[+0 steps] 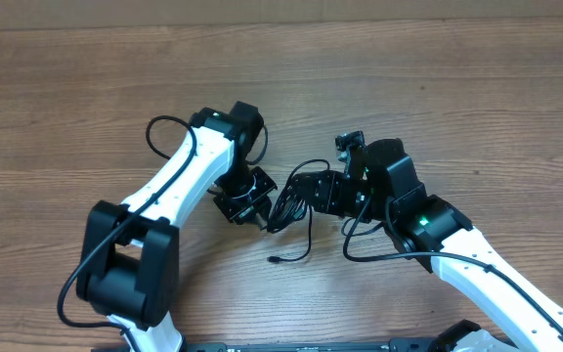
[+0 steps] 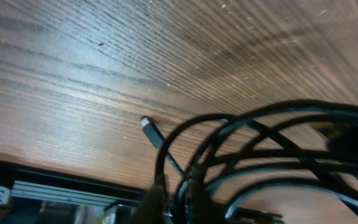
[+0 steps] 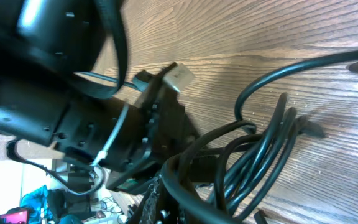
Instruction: Untangle cables
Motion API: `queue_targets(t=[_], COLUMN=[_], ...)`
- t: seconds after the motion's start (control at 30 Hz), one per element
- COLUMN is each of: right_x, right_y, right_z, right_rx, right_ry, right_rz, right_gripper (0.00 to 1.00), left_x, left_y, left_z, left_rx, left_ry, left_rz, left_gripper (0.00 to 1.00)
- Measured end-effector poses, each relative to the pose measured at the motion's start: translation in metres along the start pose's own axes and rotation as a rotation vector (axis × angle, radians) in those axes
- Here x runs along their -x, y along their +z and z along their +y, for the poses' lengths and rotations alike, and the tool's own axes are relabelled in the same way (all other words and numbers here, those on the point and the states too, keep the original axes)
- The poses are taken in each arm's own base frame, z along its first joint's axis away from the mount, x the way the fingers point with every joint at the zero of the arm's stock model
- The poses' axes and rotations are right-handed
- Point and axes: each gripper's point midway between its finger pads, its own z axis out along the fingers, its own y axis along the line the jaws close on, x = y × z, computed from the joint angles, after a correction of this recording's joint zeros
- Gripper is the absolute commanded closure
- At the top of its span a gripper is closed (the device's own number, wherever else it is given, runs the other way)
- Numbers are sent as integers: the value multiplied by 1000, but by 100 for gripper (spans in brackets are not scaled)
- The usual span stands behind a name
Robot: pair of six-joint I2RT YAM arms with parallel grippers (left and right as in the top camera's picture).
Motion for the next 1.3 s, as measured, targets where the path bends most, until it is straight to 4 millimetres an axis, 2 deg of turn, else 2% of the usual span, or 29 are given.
queue_targets(t=[0.03,0.1,0.37,0.5,0.67,0.8,1.03,1.23,1.3], right_x=[0,0,0,0,2,6,17,23,26], right_y=[0,0,0,0,0,0,-1,-3,-3], right_z=[0,0,0,0,0,-4,-13,-18,-18], right_rx=[1,2,2,2,1,-20,-60,-75,-72], right_ry=[0,-1,0,38,113,197,356,452,475], right_rz=[0,-1,0,-1,-8,-35,-107,-153,-169], right_gripper=[96,96,96,96,96,96,96,96,96], left_x=[0,-1,-4,-9,-20,-28,-24,4,12], left_y=[1,4,1,2,13,17,15,3,-1], left_z=[0,0,9,6,1,2,1,-4,-5], left_rx=[5,12,29,23,33,46,31,-70,-102], left_ry=[0,6,1,-51,-124,-177,-251,-344,-371], left_rz=[3,6,44,58,65,80,89,98,104], left_gripper=[28,25,35,34,22,0,0,1,14])
